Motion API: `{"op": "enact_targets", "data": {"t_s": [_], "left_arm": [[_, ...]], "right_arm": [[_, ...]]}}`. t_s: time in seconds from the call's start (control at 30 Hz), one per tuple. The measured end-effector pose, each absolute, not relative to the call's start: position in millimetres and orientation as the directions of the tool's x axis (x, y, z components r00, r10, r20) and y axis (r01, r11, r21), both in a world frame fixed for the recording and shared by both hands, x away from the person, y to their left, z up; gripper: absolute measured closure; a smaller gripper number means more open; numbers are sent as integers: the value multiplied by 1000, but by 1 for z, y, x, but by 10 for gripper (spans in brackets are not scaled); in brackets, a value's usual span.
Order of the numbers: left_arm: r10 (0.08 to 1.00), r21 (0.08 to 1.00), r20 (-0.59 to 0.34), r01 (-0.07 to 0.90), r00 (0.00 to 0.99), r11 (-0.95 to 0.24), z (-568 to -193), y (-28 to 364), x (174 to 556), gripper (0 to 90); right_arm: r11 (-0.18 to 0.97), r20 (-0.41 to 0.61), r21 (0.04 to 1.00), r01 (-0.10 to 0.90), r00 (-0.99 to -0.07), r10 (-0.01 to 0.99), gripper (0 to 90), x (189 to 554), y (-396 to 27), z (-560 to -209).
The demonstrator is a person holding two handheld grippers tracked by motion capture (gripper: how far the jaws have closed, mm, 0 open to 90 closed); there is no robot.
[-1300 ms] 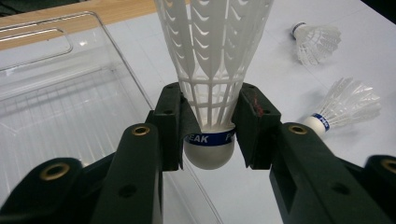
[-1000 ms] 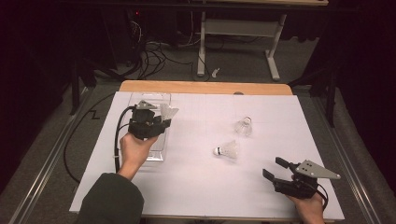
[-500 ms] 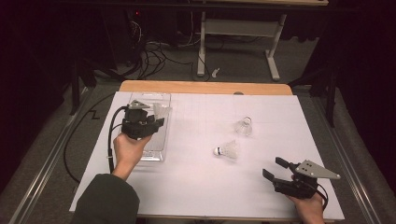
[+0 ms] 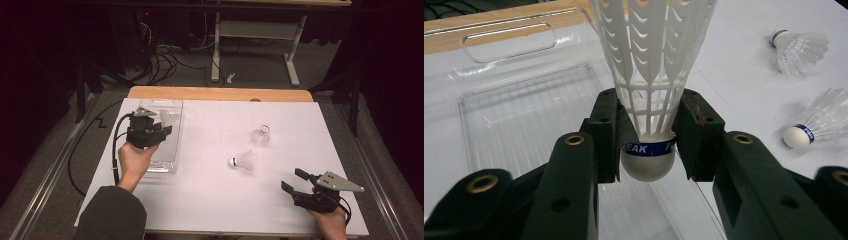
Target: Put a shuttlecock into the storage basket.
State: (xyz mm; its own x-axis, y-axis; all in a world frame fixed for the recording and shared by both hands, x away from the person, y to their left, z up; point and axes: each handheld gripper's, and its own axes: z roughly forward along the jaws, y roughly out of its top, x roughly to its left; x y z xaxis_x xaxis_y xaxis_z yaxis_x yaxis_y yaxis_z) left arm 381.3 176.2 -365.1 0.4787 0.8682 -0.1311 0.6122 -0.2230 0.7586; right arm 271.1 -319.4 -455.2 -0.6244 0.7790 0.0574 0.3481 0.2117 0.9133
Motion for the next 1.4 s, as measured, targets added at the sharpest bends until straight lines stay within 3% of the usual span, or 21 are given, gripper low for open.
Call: {"op": "enact_targets", "data": {"t_s": [1.4], "left_arm": [[888,721,-127,656,441,-222,-366,173,418,649]], "right_arm": [[209,61,914,349,-625,779,288,271,-320,-455]]}}
